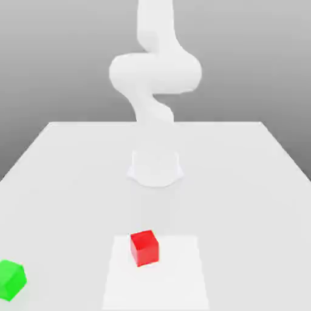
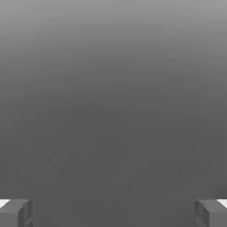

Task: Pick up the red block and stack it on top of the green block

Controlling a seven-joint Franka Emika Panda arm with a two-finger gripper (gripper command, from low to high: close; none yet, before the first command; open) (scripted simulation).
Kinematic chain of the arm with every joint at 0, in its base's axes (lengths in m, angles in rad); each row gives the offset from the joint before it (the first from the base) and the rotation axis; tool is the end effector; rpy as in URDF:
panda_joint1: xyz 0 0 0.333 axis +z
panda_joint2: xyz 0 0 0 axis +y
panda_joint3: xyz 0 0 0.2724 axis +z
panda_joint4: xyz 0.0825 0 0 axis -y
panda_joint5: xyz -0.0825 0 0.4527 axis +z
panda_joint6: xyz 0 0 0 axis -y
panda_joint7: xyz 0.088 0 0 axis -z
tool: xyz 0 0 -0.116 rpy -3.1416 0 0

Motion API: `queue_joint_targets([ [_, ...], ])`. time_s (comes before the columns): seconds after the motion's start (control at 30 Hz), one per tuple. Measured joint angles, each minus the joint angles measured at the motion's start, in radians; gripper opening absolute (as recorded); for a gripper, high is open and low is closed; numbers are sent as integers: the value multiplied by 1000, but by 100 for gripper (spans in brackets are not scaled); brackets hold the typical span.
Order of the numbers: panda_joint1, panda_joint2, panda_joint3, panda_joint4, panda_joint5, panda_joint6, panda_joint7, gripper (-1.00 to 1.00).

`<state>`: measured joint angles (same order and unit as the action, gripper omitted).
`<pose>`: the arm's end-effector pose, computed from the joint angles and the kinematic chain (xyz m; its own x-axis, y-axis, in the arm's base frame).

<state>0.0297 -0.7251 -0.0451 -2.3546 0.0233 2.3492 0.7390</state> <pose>0.4806 -0.0100 0.6178 0.5523 -0.7015 0.4504 -0.5106 -0.7118 -0.4823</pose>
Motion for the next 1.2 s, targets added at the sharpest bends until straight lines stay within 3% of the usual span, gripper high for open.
queue_joint_targets([
  [0.4, 119, 437, -144, -293, 85, 270, -309, 0],
  [0.6, 110, 677, -160, -452, -13, 436, -380, 0],
  [0.73, 109, 762, -154, -455, 1, 506, -408, 0],
  [1.0, 57, 933, -70, -434, 131, 648, -503, 0],
  [1.03, 43, 952, -53, -433, 142, 664, -510, -100],
  [1.2, 42, 952, -52, -433, 140, 662, -508, -100],
])
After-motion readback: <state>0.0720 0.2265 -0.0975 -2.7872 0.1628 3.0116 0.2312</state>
